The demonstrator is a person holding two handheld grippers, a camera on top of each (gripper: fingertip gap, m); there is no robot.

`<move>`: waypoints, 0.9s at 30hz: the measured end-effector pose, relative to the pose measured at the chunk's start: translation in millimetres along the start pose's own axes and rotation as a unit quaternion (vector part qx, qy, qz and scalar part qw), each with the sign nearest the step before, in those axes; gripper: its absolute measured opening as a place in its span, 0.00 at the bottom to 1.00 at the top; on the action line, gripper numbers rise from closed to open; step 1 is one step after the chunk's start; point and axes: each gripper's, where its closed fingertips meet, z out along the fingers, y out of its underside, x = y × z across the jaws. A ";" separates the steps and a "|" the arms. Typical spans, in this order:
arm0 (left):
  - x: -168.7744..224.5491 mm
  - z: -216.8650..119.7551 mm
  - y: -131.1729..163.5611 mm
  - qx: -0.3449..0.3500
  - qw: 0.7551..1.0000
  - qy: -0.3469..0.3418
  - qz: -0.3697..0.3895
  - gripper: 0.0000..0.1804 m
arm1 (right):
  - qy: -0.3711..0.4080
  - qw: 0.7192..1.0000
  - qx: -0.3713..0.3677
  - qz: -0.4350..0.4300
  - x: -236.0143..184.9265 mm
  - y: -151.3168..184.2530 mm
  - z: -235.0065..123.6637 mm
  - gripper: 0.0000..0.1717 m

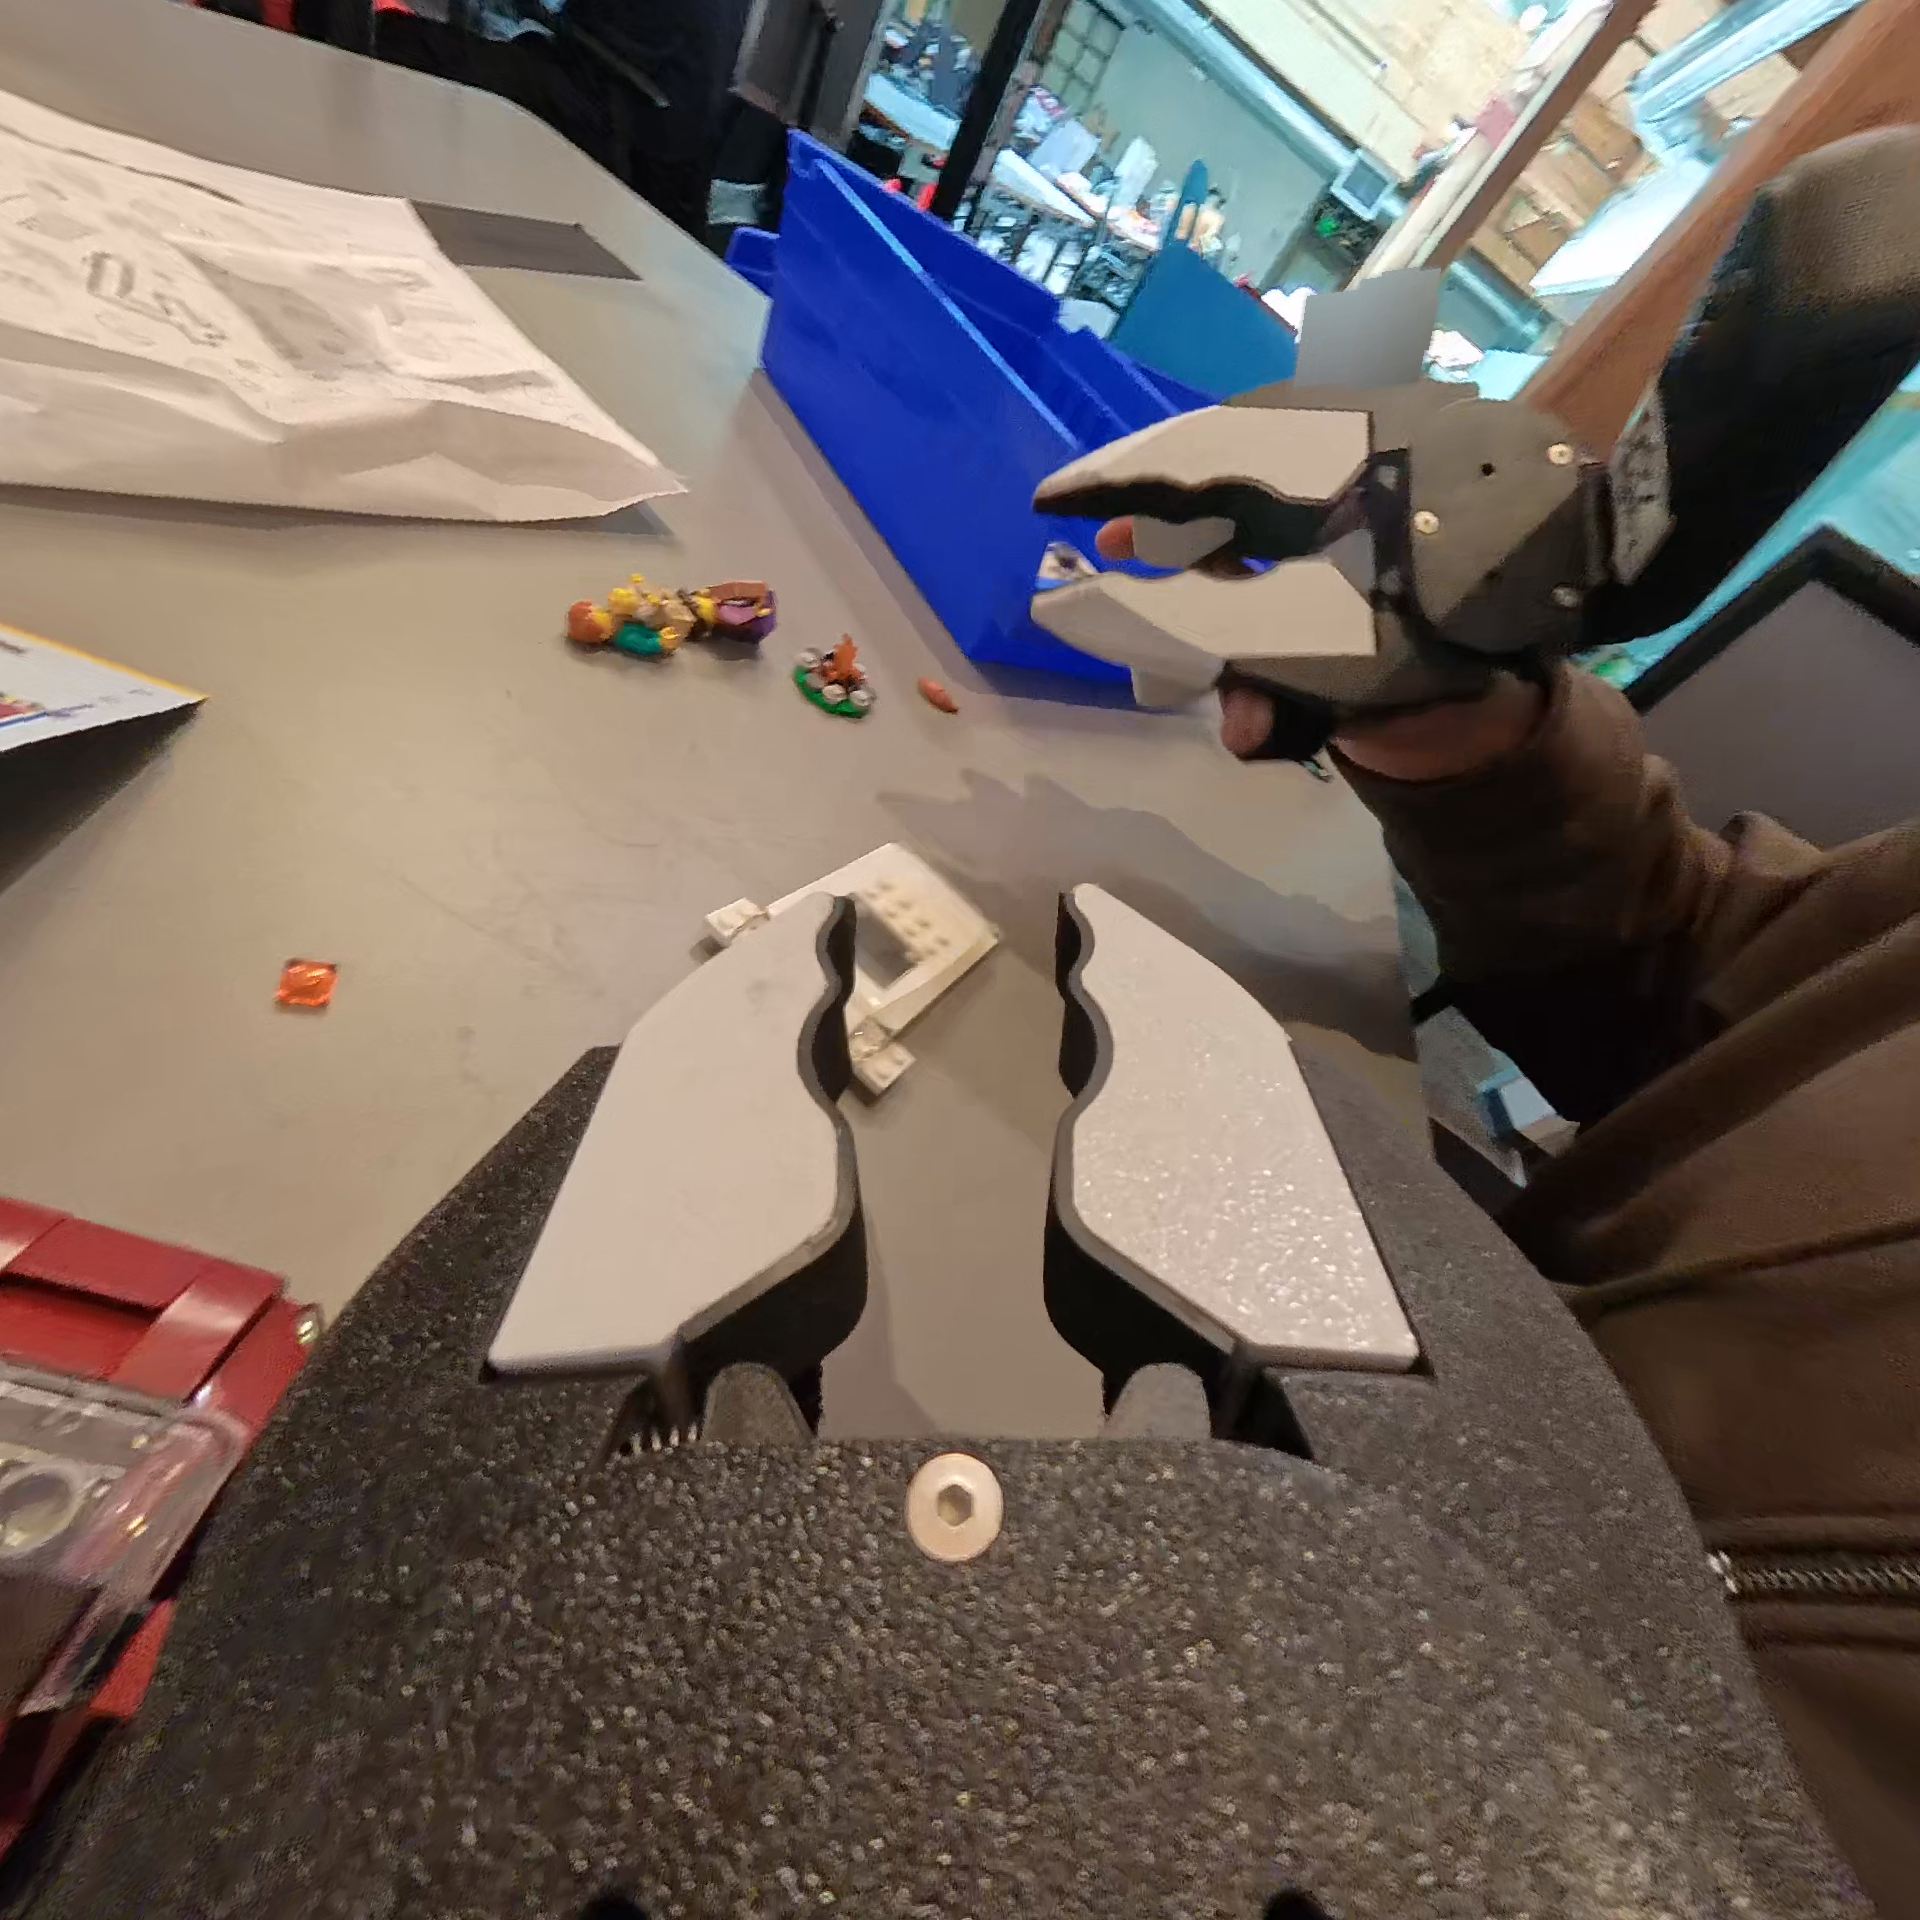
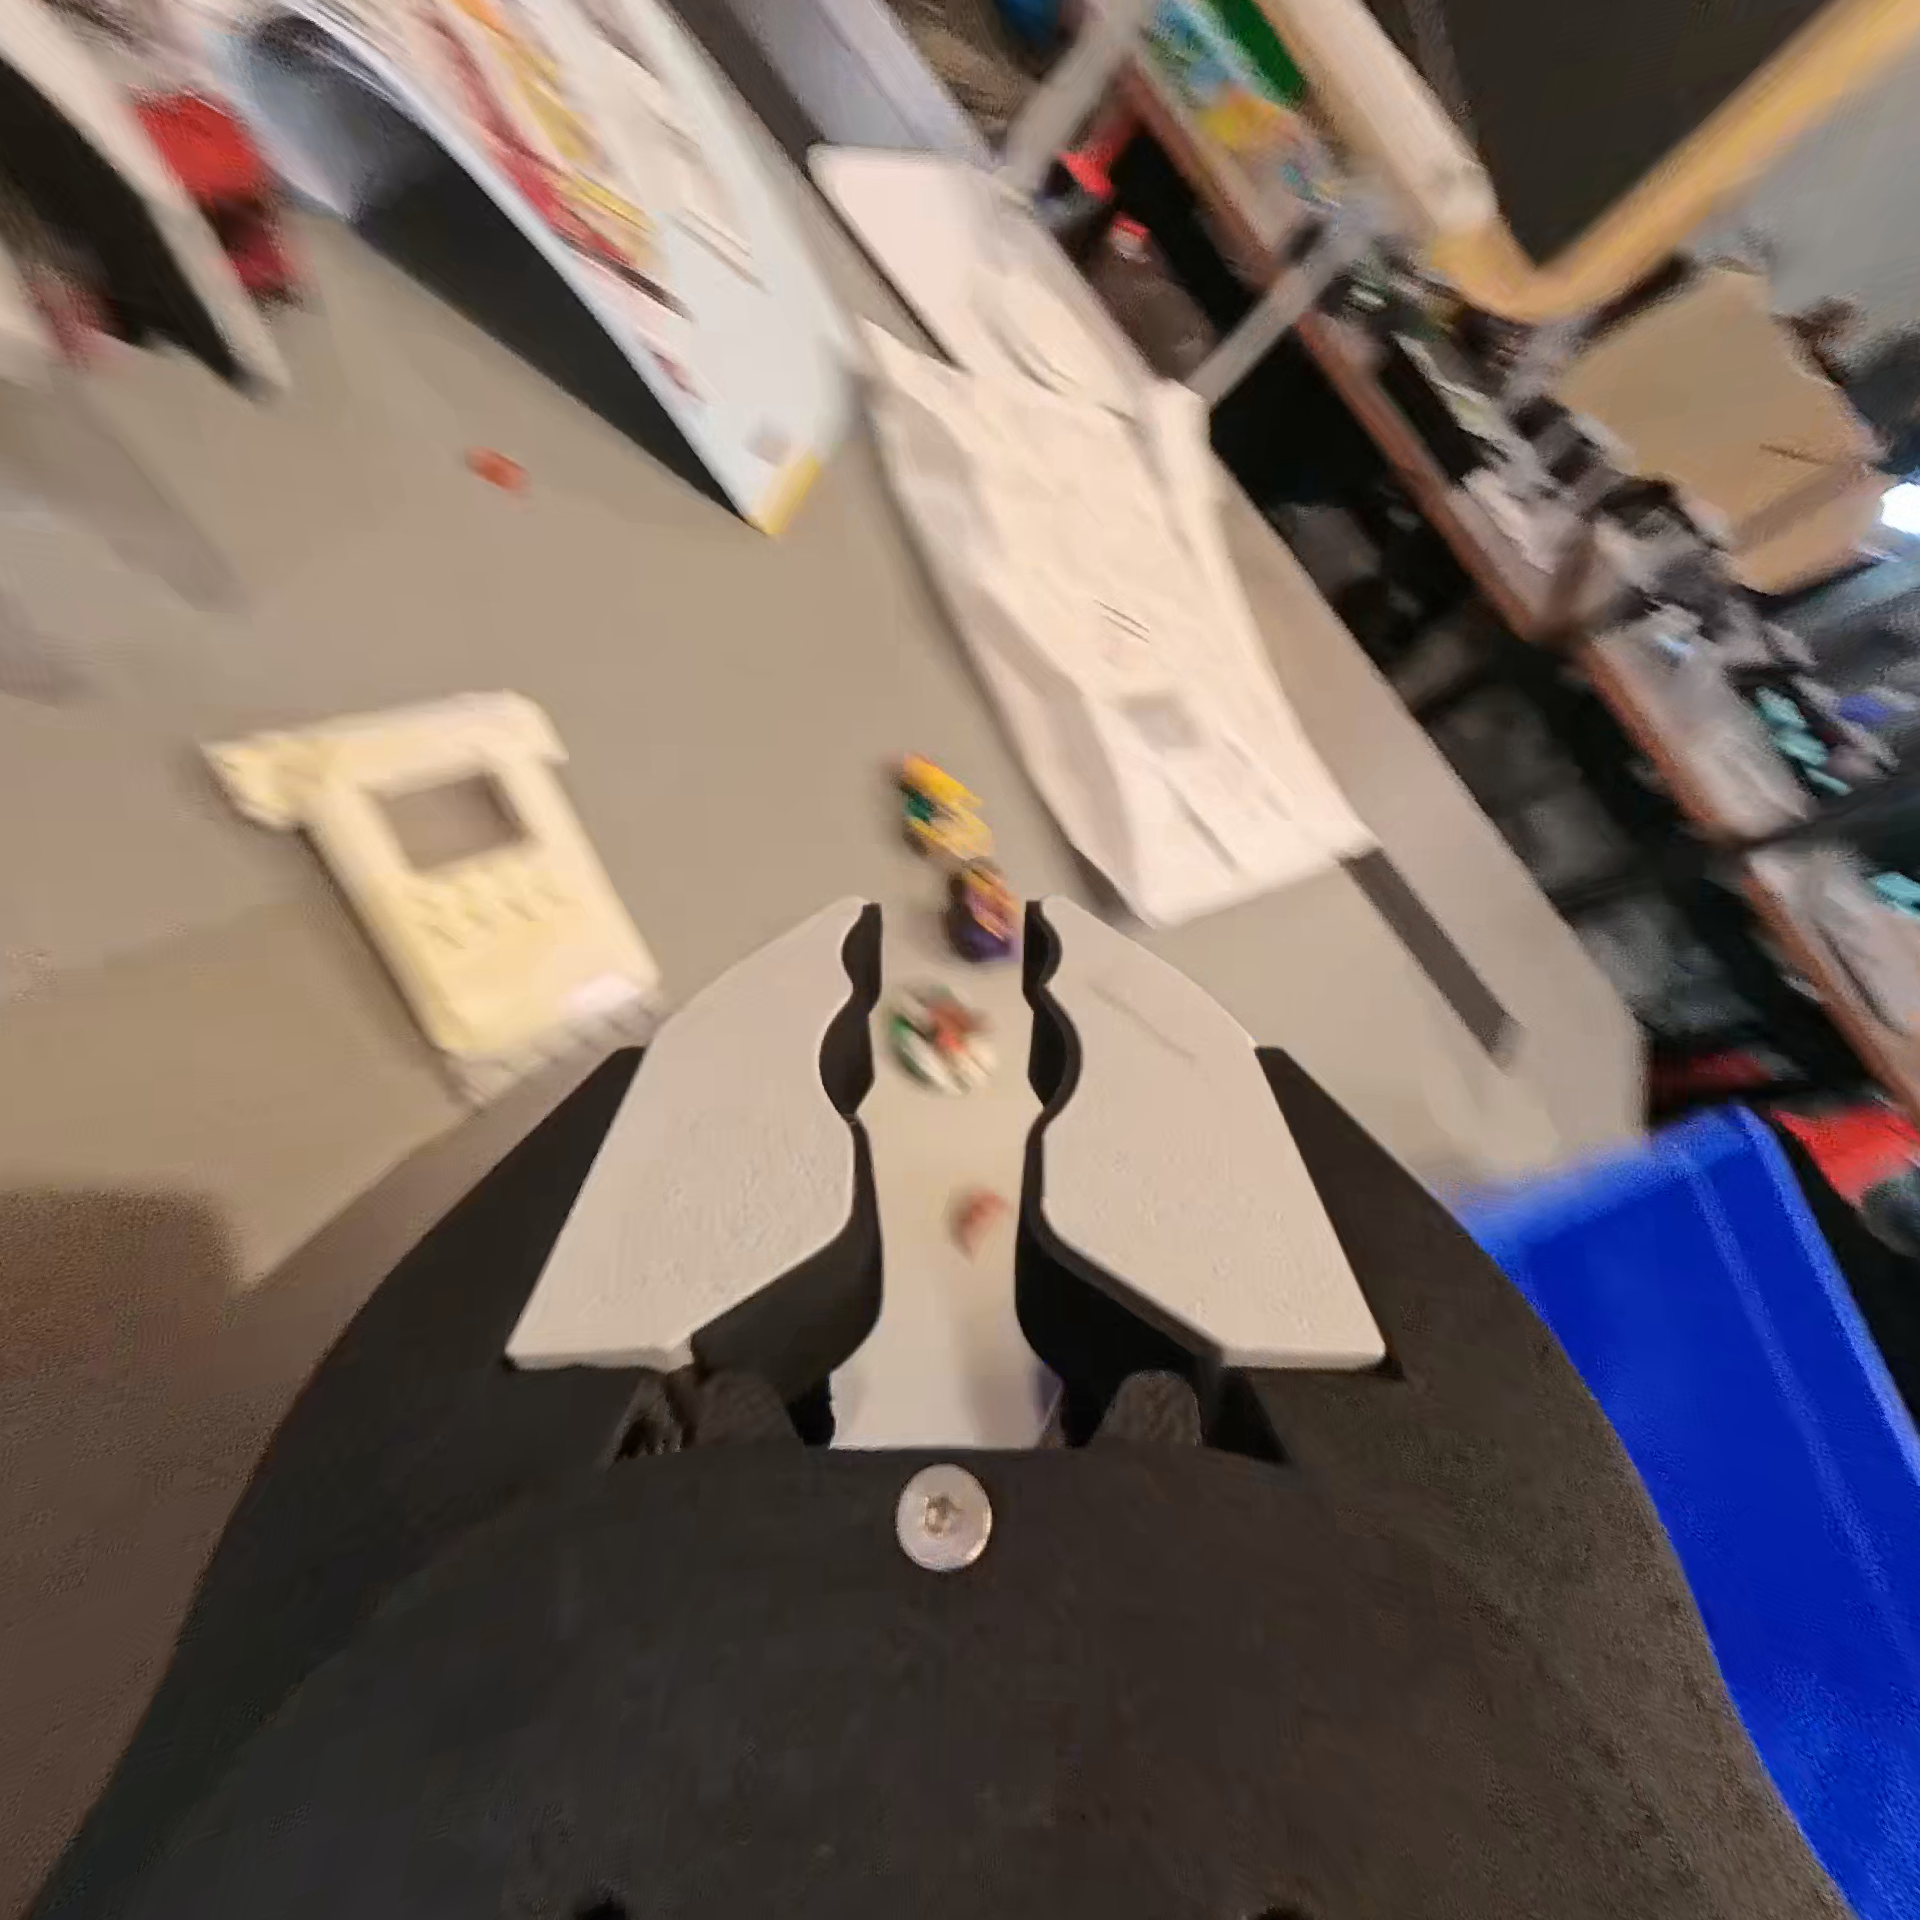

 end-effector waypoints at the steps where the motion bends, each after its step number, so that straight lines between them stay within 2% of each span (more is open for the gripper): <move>1: -5.1 -0.9 0.3 0.000 1.000 -0.017 0.000 0.20 | -0.039 0.999 0.009 -0.002 -19.4 -13.4 12.7 0.14; 6: -21.1 -9.4 -4.2 0.010 0.998 -0.070 0.001 0.17 | -0.219 0.976 0.001 0.011 -88.9 -52.9 79.3 0.14; 10: -23.5 -16.7 -7.7 0.022 0.996 -0.083 0.011 0.15 | -0.295 0.954 -0.029 0.032 -115.3 -58.3 120.5 0.14; 20: -22.2 -27.5 -7.1 0.033 0.997 -0.074 0.014 0.14 | -0.307 0.948 -0.066 0.044 -128.2 -60.6 145.5 0.13; 27: -19.8 -31.7 -13.5 0.052 0.996 -0.074 0.023 0.13 | -0.300 0.947 -0.111 0.029 -131.9 -60.4 148.6 0.06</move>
